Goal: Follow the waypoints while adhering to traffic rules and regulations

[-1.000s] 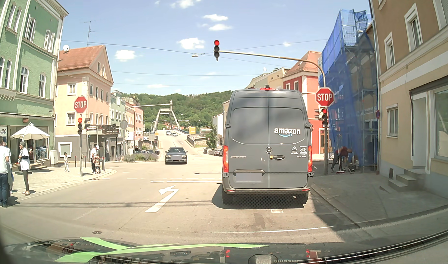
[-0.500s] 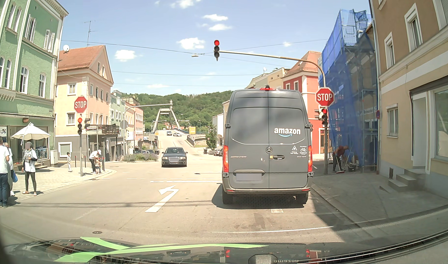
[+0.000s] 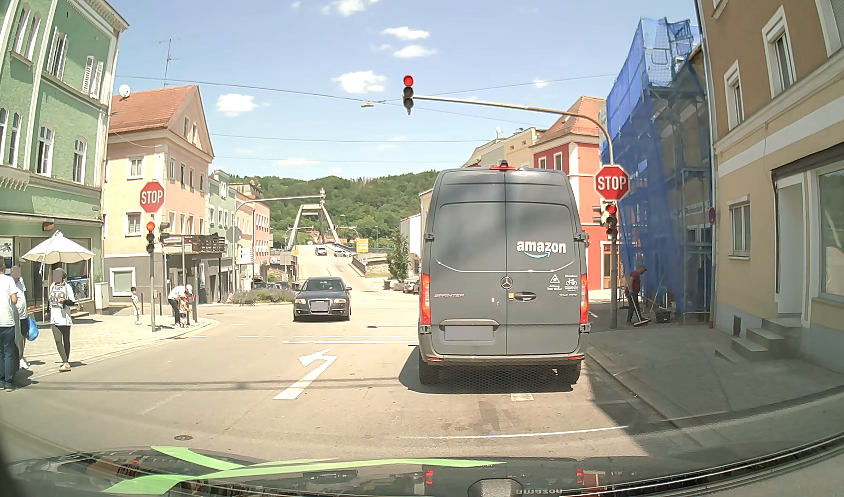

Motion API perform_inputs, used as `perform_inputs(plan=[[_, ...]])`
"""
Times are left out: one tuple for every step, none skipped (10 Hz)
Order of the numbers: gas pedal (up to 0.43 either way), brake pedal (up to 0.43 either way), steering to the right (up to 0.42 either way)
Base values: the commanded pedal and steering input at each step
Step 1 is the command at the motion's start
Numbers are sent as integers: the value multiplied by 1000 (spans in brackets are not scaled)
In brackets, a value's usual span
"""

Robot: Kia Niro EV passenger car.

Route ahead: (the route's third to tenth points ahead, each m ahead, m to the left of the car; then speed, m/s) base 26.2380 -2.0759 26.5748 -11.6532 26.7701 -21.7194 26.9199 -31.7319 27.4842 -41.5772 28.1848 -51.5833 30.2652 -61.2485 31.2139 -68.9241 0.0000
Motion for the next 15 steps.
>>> perform_inputs(plan=[[0,366,31],[0,360,32],[0,360,31],[0,360,32],[0,360,32],[0,360,31],[0,360,32],[0,360,32],[0,360,32],[0,360,32],[0,360,32],[0,360,32],[0,360,31],[0,360,32],[0,360,32]])
